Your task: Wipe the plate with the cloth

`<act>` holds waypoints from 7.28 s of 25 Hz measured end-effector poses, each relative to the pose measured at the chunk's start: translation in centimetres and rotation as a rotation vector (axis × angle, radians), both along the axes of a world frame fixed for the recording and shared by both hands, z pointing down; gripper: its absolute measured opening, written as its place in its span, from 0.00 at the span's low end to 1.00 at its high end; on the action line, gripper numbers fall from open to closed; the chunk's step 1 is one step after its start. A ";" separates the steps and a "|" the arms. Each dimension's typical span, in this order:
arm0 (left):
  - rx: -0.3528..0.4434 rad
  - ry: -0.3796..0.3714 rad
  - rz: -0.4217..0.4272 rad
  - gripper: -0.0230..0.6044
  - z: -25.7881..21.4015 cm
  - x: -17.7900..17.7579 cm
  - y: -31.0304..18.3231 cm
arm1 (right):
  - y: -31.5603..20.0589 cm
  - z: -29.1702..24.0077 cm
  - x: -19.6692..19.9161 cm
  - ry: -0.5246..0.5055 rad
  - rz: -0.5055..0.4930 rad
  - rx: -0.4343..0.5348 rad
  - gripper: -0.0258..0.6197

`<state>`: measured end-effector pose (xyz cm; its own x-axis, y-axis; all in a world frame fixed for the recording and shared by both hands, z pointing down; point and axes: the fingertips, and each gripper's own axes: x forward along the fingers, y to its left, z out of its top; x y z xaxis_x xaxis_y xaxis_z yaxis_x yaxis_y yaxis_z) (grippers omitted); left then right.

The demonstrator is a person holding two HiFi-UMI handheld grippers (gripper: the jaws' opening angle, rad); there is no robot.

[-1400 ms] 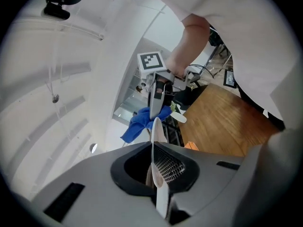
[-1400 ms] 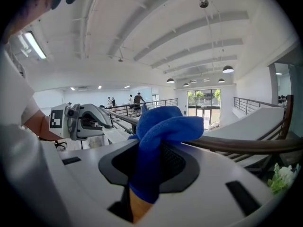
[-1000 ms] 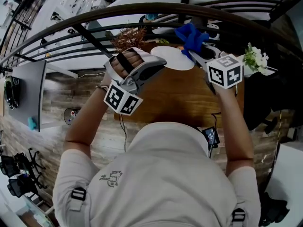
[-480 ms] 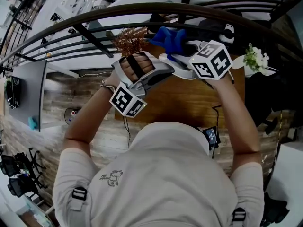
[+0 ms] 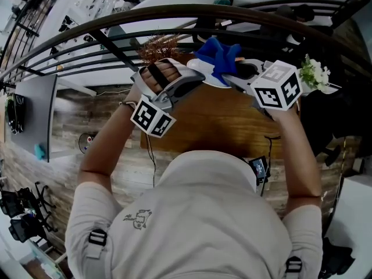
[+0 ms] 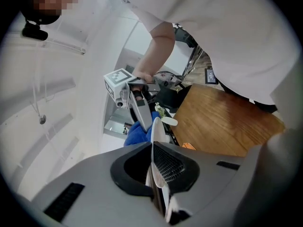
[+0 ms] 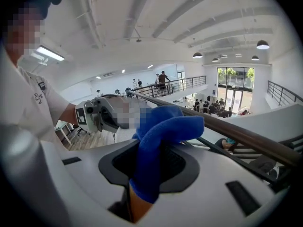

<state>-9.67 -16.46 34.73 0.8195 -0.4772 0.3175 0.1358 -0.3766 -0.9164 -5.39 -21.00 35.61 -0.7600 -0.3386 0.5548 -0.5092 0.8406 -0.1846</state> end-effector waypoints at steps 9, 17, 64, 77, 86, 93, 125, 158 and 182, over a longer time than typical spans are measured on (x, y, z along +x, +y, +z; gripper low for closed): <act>0.012 -0.002 0.057 0.07 -0.5 1.3 1.9 | -2.7 5.4 3.8 0.075 0.080 -0.108 0.21; 0.006 0.008 0.111 0.07 -0.6 2.7 3.4 | -4.1 6.5 1.8 0.095 0.035 -0.140 0.21; 0.007 -0.047 0.052 0.07 1.7 2.9 1.5 | -0.4 1.9 -0.9 0.033 -0.015 -0.096 0.21; 0.014 -0.009 0.049 0.07 0.2 2.9 1.8 | 0.0 4.8 5.9 0.029 0.097 -0.166 0.21; 0.029 -0.001 0.100 0.08 -0.5 4.5 3.7 | -1.2 4.4 2.8 0.074 0.049 -0.127 0.21; -0.031 0.017 0.043 0.07 0.6 3.5 2.1 | 0.4 0.5 0.1 0.017 -0.008 -0.049 0.21; -1.175 0.711 -0.434 0.07 12.1 -0.8 -6.2 | -1.7 12.4 8.0 -0.002 0.346 -0.023 0.21; -2.038 1.317 -1.003 0.07 38.8 2.3 -1.8 | 3.4 32.0 8.5 0.019 0.441 -0.211 0.21; -1.960 1.254 -1.176 0.08 45.1 3.0 -2.2 | 4.3 38.3 10.4 0.051 0.381 -0.349 0.21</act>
